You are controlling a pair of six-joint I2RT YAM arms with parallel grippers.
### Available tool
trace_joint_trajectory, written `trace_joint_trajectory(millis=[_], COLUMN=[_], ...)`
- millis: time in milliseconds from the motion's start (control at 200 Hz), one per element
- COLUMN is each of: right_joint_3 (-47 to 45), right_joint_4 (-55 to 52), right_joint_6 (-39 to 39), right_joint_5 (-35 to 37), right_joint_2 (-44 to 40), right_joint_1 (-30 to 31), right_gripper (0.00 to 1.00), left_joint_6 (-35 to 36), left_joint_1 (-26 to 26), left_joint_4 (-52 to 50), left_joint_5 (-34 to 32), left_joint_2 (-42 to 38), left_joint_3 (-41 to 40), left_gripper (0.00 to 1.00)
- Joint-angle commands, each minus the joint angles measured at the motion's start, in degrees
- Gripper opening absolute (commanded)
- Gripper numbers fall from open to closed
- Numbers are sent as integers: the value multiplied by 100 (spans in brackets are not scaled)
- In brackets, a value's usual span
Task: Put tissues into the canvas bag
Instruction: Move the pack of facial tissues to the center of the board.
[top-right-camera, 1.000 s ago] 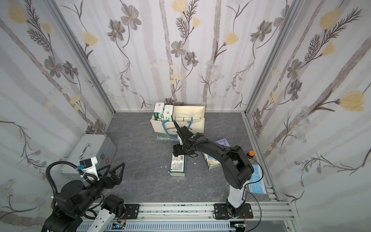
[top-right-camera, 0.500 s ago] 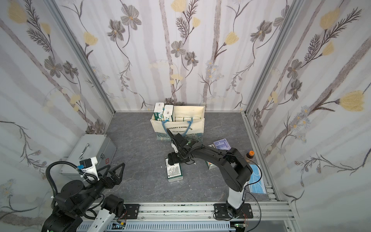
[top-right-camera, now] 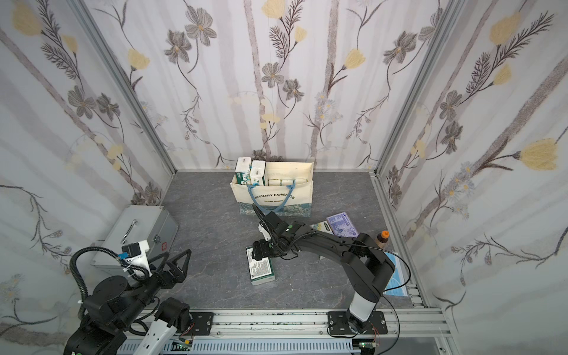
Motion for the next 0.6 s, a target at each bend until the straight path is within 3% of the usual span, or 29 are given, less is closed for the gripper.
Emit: trace_joint_trajectory(millis=[0, 355, 595], right_joint_3=[-163, -649, -764], right_joint_4=[284, 364, 788], right_joint_6=[303, 410, 918], right_joint_5=[-161, 197, 108], right_joint_2=[-209, -384, -431], right_joint_1=[48, 277, 804], right_gripper=[82, 84, 85], left_joint_6=[16, 18, 15], left_joint_1=[3, 0, 3], left_joint_4=[142, 139, 150], left_joint_5=[-36, -27, -17], left_joint_2=[-8, -10, 7], left_joint_3=[-5, -5, -2], left_gripper=[100, 100, 100])
